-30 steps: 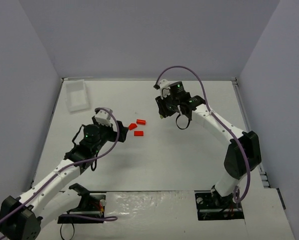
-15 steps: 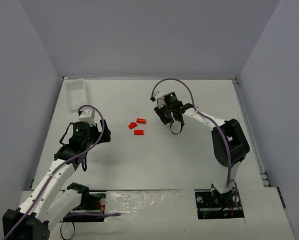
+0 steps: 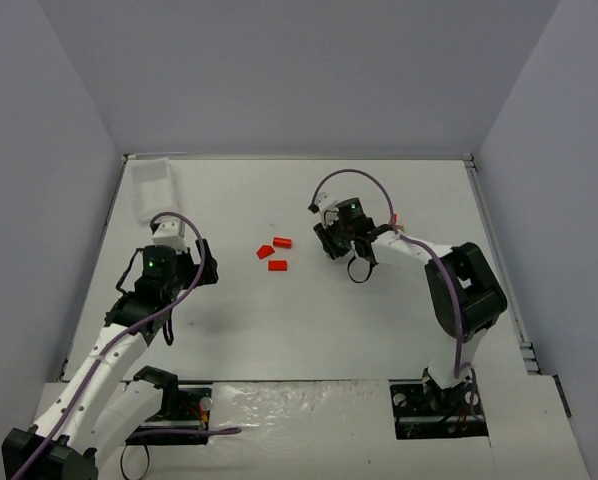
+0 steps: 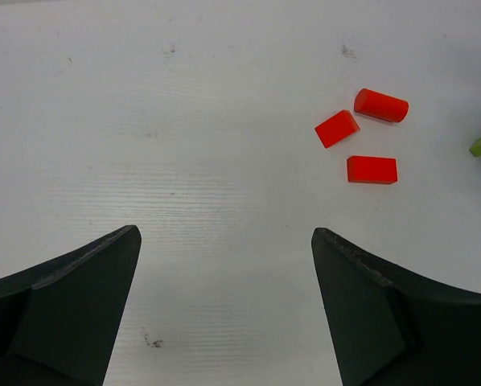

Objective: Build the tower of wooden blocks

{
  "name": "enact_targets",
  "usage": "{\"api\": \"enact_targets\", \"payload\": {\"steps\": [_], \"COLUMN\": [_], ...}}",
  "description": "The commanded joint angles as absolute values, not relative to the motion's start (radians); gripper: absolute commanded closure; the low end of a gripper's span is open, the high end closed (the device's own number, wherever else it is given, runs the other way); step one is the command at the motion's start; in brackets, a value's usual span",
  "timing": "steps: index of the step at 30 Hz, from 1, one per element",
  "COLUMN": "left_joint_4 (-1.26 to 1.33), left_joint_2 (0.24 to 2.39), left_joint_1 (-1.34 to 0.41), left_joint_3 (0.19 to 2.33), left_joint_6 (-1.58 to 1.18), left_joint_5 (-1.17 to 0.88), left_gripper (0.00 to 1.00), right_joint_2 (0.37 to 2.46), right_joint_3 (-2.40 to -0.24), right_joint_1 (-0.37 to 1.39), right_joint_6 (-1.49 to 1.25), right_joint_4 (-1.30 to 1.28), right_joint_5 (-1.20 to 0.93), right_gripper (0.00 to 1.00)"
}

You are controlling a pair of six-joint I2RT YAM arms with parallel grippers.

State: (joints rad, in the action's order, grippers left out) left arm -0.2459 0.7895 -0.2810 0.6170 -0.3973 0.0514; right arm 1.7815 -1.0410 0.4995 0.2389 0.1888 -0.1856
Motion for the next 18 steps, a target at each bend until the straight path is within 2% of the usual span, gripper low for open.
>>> {"api": "enact_targets", "payload": {"steps": [1,9,18], "left_joint_4": [-0.194,-0.183,-0.176], "left_joint_2": [0.8,0.813,0.821], "left_joint_1": [-0.276,-0.276,-0.276], "left_joint_3": [0.632,0.63,0.626], "left_joint_6": [-0.399,-0.4,-0.407], "left_joint_5": [0.063,0.061,0.054], "left_gripper": [0.14,0.14,0.14], "right_joint_2": [1.72,1.693,1.621], "right_joint_3": [-1.002,-0.999,-1.06], "right_joint_1": [0.477,0.469,0.471], "right_joint_6": [0.21,0.199,0.1], "right_joint_4": [0.244,0.244,0.208], "right_joint_5": [-0.214,-0.215,-0.167], "right_gripper": [0.79,0.59,0.31]}}
